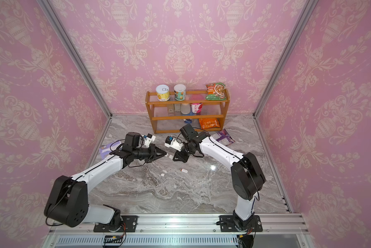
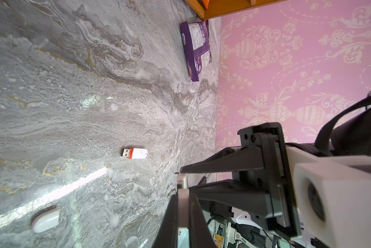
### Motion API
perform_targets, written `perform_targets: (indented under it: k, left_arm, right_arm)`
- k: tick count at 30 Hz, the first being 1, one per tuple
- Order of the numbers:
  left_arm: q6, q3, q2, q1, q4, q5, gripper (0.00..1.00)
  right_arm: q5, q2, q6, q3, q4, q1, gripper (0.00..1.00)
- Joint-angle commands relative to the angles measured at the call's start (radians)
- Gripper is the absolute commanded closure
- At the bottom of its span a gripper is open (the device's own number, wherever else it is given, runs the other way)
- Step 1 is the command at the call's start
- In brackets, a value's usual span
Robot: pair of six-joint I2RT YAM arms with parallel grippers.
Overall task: Close the usb drive cover
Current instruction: Close the cover of the USB drive.
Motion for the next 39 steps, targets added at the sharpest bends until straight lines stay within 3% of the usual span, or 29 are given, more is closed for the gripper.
perform_targets:
  k: [1,19,29,33,36,39]
  left_arm:
    - [-0.023,0.02,0.011,-0.005,0.021,0.002,1.0]
    - [-0.041,0.022,0.031,-0.006,0.047,0.009,1.0]
    - [-0.082,0.01,0.055,-0.033,0.119,0.048,1.0]
    - [-0.024,0.03,0.066,-0.062,0.084,0.083,1.0]
    - [0.126,0.095,0.068,-0.104,-0.105,0.047,1.0]
    - [0.17,0.109,0.073,-0.129,-0.139,0.06,1.0]
  right_arm:
    - [0.009,-0.039,0.001,0.011,0.014,0.01,1.0]
    - [0.029,-0.05,-0.003,0.012,0.033,0.032,1.0]
    - [0.04,-0.082,0.093,-0.083,0.269,0.046,1.0]
    - [0.032,-0.116,0.069,-0.132,0.336,0.046,1.0]
    - [0.034,-0.116,0.02,-0.106,0.285,0.046,1.0]
    - [0.043,-0.116,-0.027,-0.096,0.245,0.046,1.0]
